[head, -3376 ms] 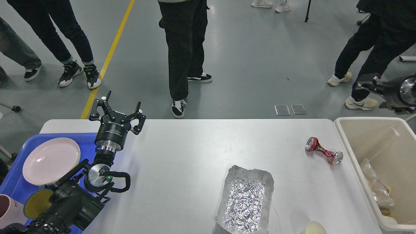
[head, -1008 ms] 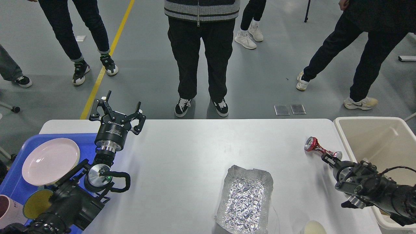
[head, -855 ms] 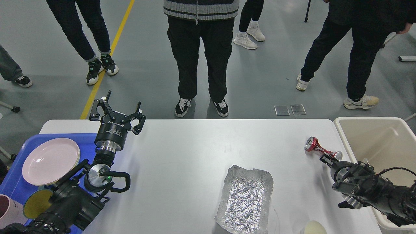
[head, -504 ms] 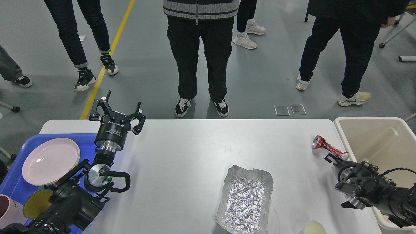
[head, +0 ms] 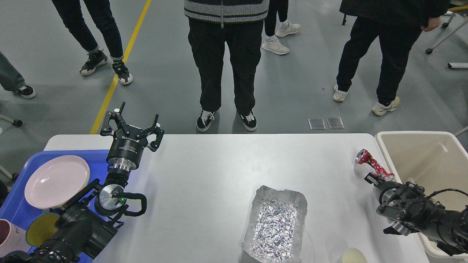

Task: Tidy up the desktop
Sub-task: 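Lift the red can and drop it into the beige bin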

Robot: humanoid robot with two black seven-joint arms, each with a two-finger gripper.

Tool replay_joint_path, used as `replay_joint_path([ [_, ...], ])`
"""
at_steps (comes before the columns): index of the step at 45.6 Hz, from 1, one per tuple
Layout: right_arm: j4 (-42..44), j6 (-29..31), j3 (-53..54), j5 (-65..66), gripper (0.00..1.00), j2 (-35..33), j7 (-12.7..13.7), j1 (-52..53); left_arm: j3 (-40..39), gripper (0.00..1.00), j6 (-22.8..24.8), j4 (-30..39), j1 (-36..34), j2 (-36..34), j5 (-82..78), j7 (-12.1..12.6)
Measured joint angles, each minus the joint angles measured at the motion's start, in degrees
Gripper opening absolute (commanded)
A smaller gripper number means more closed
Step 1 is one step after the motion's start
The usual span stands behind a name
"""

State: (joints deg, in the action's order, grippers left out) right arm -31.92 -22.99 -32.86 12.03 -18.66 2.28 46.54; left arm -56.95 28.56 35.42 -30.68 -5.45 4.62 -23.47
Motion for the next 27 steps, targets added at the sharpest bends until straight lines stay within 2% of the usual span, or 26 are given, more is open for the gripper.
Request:
replay_joint_path([
  [8,-5.4,0.8,-1.0,0.5,0.0,-5.4,0.1,5.8,0.0,0.96,0.0,0.0,0.0,0.0,0.0,0.0],
  [13,-16.3,3.7,-4.0,1.0,0.0,-12.7,0.1,15.1,0.0,0.96,0.0,0.0,0.0,0.0,0.0,0.0],
  [22,-38.8,15.9,-12.3,4.3,0.0,-22.6,0.1,36.5,0.0,0.96,0.0,0.0,0.0,0.0,0.0,0.0],
  [27,-49.7,24.0,-18.5,4.6,0.0,-24.5,0.1,50.7,0.0,0.96,0.0,0.0,0.0,0.0,0.0,0.0],
])
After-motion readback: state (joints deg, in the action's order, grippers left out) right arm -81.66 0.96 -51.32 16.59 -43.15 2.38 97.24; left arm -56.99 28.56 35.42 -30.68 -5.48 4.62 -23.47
